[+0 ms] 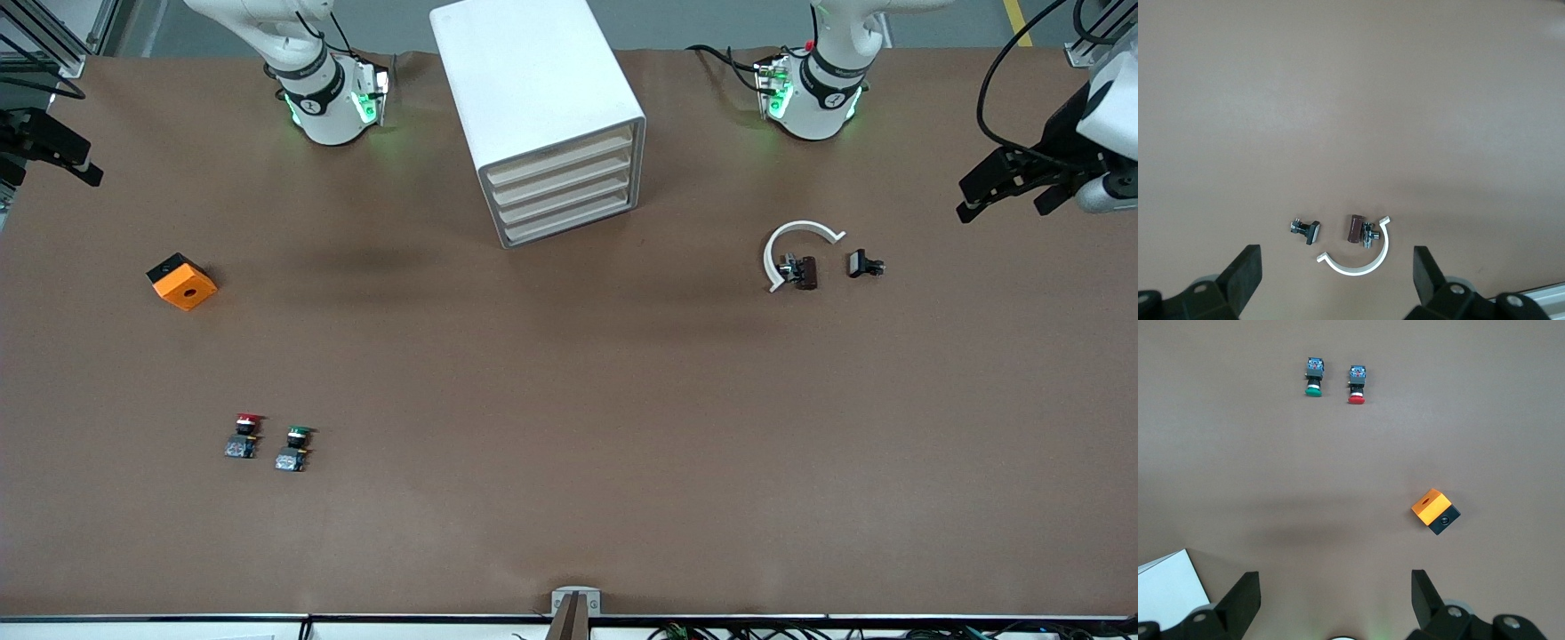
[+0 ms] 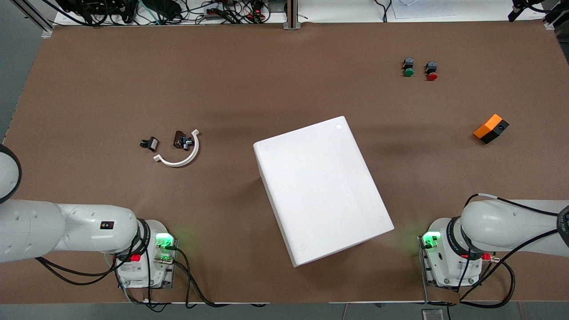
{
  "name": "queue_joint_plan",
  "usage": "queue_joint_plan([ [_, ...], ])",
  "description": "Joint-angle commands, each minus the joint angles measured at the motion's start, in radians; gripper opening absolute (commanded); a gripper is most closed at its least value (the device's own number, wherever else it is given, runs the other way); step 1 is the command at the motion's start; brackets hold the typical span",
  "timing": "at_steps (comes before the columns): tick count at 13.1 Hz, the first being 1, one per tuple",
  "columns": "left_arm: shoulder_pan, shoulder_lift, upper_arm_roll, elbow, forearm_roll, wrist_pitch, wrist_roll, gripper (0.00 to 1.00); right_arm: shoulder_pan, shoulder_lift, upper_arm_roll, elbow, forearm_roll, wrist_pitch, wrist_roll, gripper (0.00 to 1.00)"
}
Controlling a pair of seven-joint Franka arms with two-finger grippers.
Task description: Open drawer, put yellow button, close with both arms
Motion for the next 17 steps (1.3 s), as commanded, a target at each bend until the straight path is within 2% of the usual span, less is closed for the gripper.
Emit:
queue_joint_plan([
  [1,0.002,0.010,0.002,0.047,0.020,-0.030,0.026,1.00,0.010,-0.022,-0.002,-0.024,0.008,0.012,-0.003,1.00],
  [17,0.017,0.039,0.002,0.044,0.018,-0.069,0.071,1.00,0.007,-0.022,-0.005,-0.024,0.006,0.012,-0.004,1.00],
])
